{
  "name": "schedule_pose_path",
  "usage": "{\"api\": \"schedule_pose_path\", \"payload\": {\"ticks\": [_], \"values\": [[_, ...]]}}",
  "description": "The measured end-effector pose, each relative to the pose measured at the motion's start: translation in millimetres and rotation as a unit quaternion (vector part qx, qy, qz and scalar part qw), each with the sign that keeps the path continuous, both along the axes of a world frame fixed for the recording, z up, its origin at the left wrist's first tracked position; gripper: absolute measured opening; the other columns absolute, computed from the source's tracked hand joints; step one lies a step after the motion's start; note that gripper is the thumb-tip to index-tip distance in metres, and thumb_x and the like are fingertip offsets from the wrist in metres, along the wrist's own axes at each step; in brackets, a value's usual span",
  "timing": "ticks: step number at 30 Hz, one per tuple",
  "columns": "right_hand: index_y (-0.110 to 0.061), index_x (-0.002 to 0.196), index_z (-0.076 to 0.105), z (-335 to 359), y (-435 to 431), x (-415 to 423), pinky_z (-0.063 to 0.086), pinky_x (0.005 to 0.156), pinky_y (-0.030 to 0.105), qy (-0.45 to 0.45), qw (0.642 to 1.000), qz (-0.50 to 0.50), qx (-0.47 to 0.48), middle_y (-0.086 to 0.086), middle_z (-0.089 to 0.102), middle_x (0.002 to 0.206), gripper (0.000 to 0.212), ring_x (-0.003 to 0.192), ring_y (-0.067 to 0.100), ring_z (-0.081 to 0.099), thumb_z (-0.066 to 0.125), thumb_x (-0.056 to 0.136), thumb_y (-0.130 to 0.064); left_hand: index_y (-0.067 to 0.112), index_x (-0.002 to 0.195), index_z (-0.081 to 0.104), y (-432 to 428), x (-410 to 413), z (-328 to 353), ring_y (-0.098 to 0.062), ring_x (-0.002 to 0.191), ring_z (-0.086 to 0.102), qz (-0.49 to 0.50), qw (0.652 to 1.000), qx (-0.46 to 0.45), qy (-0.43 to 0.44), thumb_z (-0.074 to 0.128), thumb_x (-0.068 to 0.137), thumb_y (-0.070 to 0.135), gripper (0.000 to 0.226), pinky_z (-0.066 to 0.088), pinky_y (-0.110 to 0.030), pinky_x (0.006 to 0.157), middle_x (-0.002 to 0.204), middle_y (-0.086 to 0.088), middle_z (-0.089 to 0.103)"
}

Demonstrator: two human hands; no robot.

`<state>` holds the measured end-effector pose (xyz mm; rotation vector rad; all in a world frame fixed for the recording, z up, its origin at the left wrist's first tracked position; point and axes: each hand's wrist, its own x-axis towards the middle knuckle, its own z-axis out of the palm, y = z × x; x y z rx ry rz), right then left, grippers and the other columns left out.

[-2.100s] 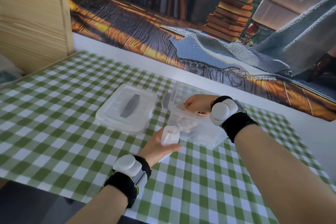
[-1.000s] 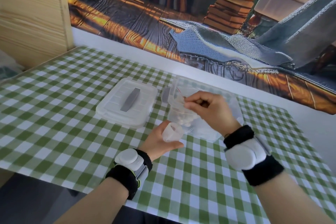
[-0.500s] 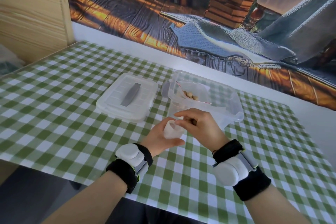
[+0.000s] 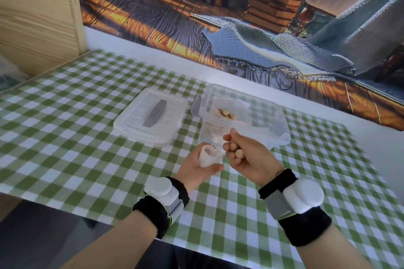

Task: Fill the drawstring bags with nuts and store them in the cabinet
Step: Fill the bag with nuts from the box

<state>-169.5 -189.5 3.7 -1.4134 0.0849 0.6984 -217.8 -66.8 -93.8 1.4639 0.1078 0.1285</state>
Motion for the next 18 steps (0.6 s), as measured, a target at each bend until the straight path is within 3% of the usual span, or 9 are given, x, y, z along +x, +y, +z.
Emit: {"api": "schedule_pose_path", "payload": {"ticks": [4, 9, 11, 13, 16, 18], "values": [[-0.003, 0.084, 0.058, -17.3, -12.0, 6.4, 0.039, 0.033, 0.014, 0.244, 0.954, -0.012, 0.172, 0.005, 0.053, 0.06, 0.024, 0.042, 0.01, 0.048, 0.048, 0.09, -0.025, 0.029, 0.095, 0.053, 0.4, 1.4, -0.3, -0.006, 0.081, 0.055, 0.028, 1.0, -0.001, -0.008, 0.076, 0.075, 0.011, 0.036, 0.048, -0.017, 0.07, 0.089, 0.007, 0.056], [0.002, 0.086, 0.058, -33.1, -21.0, 11.2, 0.047, 0.04, 0.021, 0.271, 0.942, -0.037, 0.196, 0.01, 0.052, 0.074, 0.016, 0.05, 0.017, 0.053, 0.053, 0.072, -0.005, 0.031, 0.094, 0.052, -0.5, 0.8, 0.5, -0.002, 0.077, 0.054, 0.027, 0.999, 0.016, -0.012, 0.072, 0.079, 0.005, 0.036, 0.046, -0.012, 0.066, 0.086, 0.009, 0.055], [0.002, 0.085, 0.058, -33.1, -22.1, 10.7, 0.045, 0.04, 0.021, 0.249, 0.951, -0.021, 0.18, 0.008, 0.05, 0.074, 0.019, 0.049, 0.016, 0.052, 0.061, 0.066, 0.002, 0.031, 0.095, 0.051, -0.5, 0.7, 1.3, -0.001, 0.076, 0.053, 0.026, 0.999, 0.014, -0.013, 0.072, 0.08, 0.005, 0.036, 0.046, -0.01, 0.065, 0.087, 0.009, 0.055], [-0.002, 0.086, 0.058, -28.9, -21.7, 8.3, 0.039, 0.036, 0.017, 0.189, 0.975, 0.013, 0.117, 0.005, 0.051, 0.069, 0.008, 0.046, 0.011, 0.049, 0.055, 0.08, -0.006, 0.032, 0.095, 0.051, -0.3, 0.5, 1.1, -0.001, 0.076, 0.053, 0.026, 0.999, 0.015, -0.012, 0.072, 0.08, 0.005, 0.037, 0.046, -0.01, 0.065, 0.087, 0.009, 0.055], [-0.008, 0.097, 0.062, -17.0, -20.4, 0.2, 0.027, 0.034, 0.015, -0.009, 0.997, 0.076, -0.023, -0.001, 0.048, 0.057, 0.019, 0.042, 0.008, 0.039, 0.046, 0.095, -0.018, 0.031, 0.096, 0.052, -0.5, 0.8, 0.6, -0.003, 0.076, 0.054, 0.023, 0.999, 0.02, -0.011, 0.073, 0.079, 0.008, 0.036, 0.047, -0.013, 0.065, 0.087, 0.008, 0.055], [-0.015, 0.105, 0.064, -8.0, -17.1, -6.8, 0.026, 0.037, 0.016, -0.157, 0.973, 0.12, -0.119, -0.003, 0.045, 0.052, 0.02, 0.041, 0.008, 0.036, 0.047, 0.097, -0.021, 0.03, 0.096, 0.052, -0.5, 0.7, 1.4, -0.004, 0.077, 0.054, 0.018, 0.999, 0.028, -0.016, 0.074, 0.078, 0.008, 0.035, 0.046, -0.013, 0.064, 0.086, 0.008, 0.055]]}}
